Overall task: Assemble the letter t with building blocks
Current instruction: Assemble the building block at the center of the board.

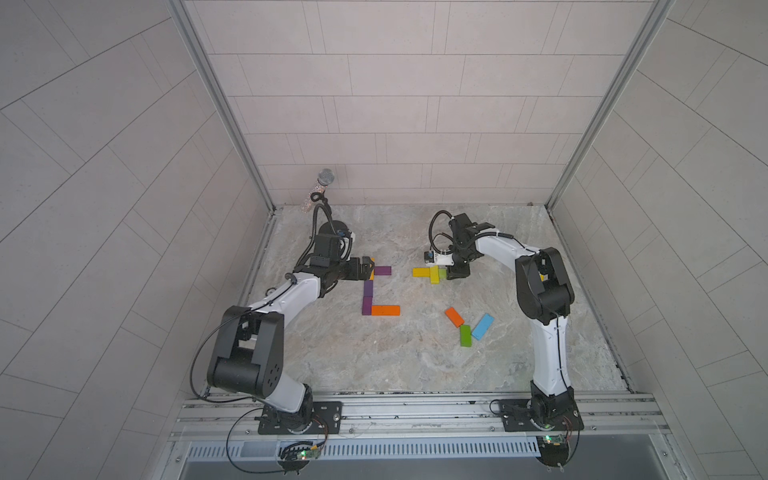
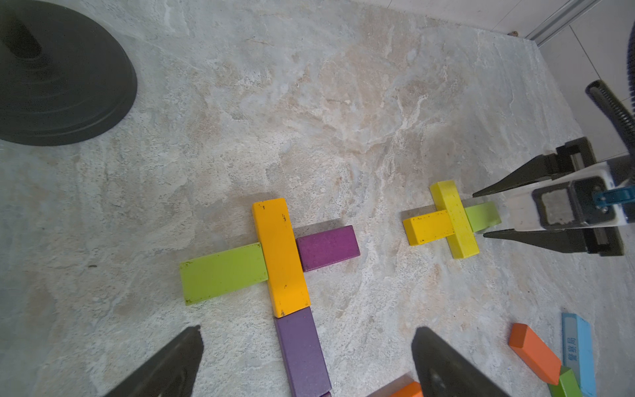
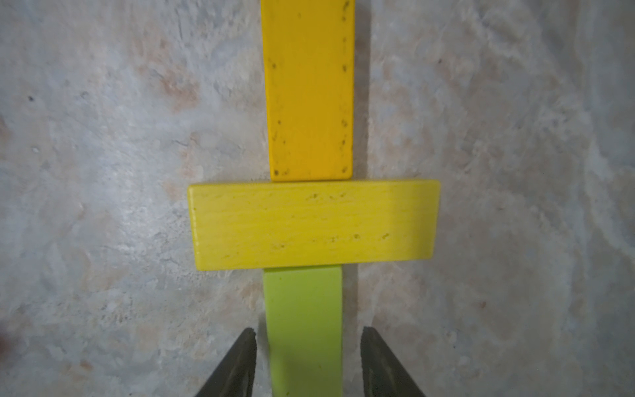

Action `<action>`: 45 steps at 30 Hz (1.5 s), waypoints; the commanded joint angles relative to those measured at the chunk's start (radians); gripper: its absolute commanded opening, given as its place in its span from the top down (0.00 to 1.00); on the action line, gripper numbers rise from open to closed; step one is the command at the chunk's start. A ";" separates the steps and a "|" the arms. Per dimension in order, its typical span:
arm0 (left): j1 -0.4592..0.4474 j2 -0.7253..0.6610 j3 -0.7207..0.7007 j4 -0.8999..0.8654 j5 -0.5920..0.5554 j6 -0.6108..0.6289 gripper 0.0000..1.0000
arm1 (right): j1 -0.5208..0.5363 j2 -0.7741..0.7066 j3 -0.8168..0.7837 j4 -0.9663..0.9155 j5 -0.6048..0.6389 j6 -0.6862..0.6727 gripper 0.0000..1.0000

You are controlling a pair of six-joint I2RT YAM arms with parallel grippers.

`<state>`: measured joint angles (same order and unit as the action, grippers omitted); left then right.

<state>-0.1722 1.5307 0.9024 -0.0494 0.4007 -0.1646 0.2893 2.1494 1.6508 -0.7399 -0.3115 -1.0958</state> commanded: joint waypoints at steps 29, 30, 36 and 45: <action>0.008 0.007 -0.015 0.034 0.015 -0.014 0.00 | 0.007 0.008 -0.004 0.000 -0.046 0.042 0.51; 0.008 0.007 -0.014 0.034 0.016 -0.016 0.00 | 0.007 0.005 -0.004 0.000 -0.050 0.046 0.51; 0.007 0.003 -0.017 0.036 0.025 -0.021 0.00 | 0.007 -0.007 -0.003 -0.008 -0.066 0.051 0.49; 0.008 0.000 -0.014 0.045 0.033 -0.027 0.00 | 0.013 -0.050 -0.021 -0.016 -0.067 0.063 0.46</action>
<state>-0.1703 1.5307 0.8951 -0.0319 0.4248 -0.1761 0.2951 2.1471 1.6466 -0.7292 -0.3573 -1.0378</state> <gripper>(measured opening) 0.995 0.534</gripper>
